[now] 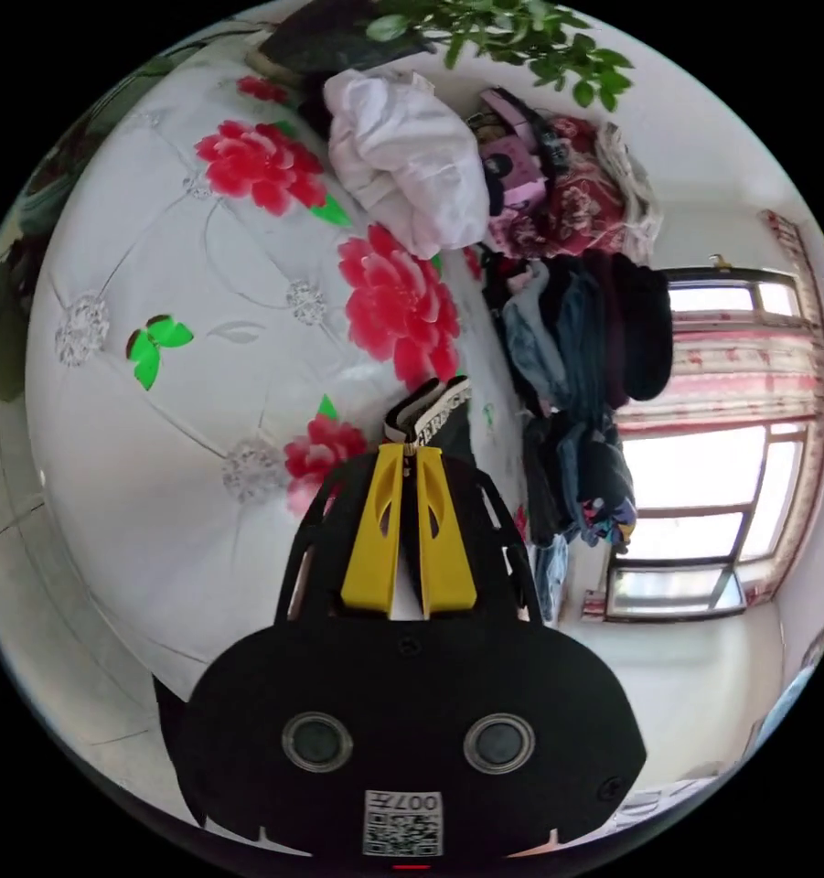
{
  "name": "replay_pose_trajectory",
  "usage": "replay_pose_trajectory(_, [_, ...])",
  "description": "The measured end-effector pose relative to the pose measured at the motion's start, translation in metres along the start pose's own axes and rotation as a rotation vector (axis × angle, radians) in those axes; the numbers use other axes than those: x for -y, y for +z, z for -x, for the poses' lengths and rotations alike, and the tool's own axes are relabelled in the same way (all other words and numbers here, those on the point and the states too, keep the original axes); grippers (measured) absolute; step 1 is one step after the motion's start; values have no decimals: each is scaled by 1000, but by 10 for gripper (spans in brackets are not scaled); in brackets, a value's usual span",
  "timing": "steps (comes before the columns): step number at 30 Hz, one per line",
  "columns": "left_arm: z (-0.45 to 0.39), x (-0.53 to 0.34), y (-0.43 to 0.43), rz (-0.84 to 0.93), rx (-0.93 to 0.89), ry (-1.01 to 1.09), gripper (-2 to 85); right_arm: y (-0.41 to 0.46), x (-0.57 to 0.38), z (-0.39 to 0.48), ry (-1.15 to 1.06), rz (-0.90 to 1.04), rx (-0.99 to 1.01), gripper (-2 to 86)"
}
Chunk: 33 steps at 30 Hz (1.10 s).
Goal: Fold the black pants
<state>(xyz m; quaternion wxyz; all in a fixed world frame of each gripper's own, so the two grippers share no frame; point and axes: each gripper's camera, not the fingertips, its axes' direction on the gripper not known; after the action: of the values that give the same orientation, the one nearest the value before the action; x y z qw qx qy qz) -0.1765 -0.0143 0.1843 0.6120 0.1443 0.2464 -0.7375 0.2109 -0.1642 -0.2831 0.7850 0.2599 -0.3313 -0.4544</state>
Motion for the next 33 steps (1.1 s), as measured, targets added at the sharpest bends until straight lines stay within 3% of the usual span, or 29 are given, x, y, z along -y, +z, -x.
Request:
replay_pose_trajectory(7, [-113,-42,34,93,-250,497,-2,-51,-35,-38,173,-121,-121,59])
replay_pose_trajectory(12, [-250,-144,122,445,-546,964,14,-98,-60,-60,325,-283,-179,70])
replay_pose_trajectory(14, [-273,-191,166,599,-602,1041,33,-110,-66,-66,363,-332,-183,72])
replay_pose_trajectory(17, [-279,-255,232,847,-607,1019,77,-122,-73,-84,440,-361,-191,75])
replay_pose_trajectory(22, [-233,-280,268,819,-383,1017,85,-129,-85,-119,538,-392,-90,80])
replay_pose_trajectory(27, [-153,-245,300,731,-71,796,104,-114,-74,-166,607,-356,44,86])
replay_pose_trajectory(33, [-124,-273,370,822,8,703,114,-92,-33,-179,542,-242,33,66])
